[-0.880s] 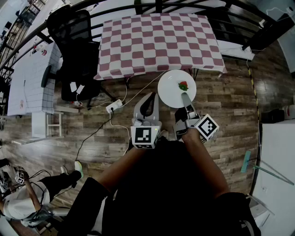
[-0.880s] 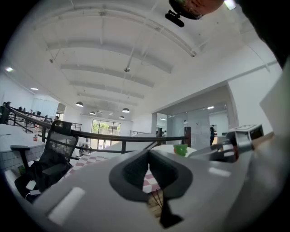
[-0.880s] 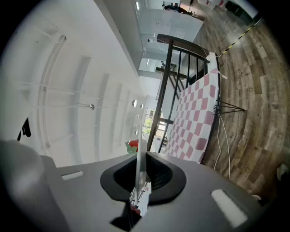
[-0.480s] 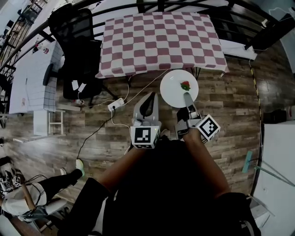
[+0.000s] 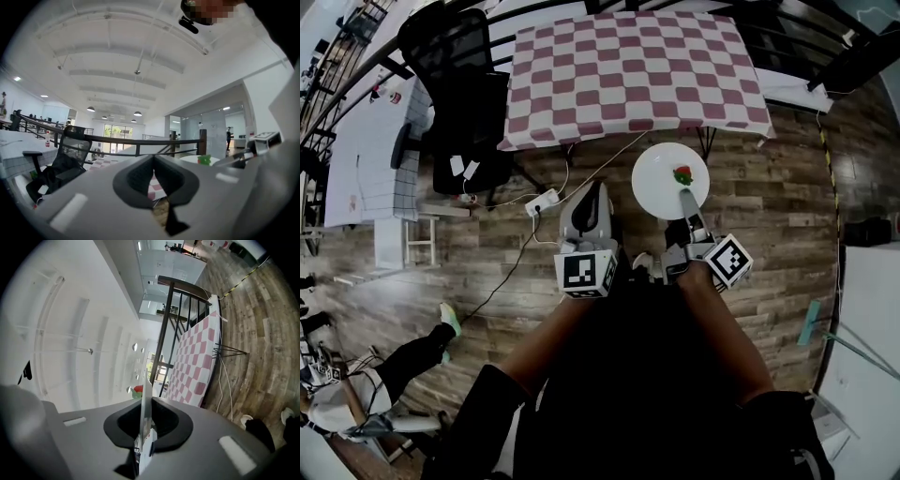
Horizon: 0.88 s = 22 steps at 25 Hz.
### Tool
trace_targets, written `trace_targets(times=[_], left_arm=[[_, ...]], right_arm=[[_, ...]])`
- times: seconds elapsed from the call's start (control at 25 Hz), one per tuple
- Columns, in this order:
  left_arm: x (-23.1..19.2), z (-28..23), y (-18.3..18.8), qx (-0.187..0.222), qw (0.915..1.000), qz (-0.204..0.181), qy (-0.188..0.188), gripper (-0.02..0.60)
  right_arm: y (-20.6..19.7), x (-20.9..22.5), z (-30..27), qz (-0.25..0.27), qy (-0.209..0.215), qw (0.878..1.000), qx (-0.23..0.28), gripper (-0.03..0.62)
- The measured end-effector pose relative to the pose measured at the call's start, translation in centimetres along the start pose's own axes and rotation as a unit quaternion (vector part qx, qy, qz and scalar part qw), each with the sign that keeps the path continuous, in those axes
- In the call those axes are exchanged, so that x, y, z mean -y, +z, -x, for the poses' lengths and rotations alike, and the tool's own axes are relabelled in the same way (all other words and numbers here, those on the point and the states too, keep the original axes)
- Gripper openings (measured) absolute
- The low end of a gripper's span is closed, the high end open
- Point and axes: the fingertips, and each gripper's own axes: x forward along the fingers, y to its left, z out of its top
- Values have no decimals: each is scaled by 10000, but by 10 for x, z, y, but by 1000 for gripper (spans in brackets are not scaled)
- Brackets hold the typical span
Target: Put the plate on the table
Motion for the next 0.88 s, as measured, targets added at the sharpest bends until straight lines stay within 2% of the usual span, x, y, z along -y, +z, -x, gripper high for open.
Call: trace_targets(times=[0.12, 0.4, 0.88], left_arm=[[-4, -6, -4, -64, 9999, -16, 86, 9], [6, -30, -2, -88, 9999, 2, -68, 9], [-28, -77, -9, -112, 9999, 54, 48, 9]], right_arm=[[6, 7, -2, -103, -138, 9998, 118, 20], [20, 1, -25, -57, -53, 9999, 104, 20], [26, 11, -71, 5, -252, 9997, -54, 20]])
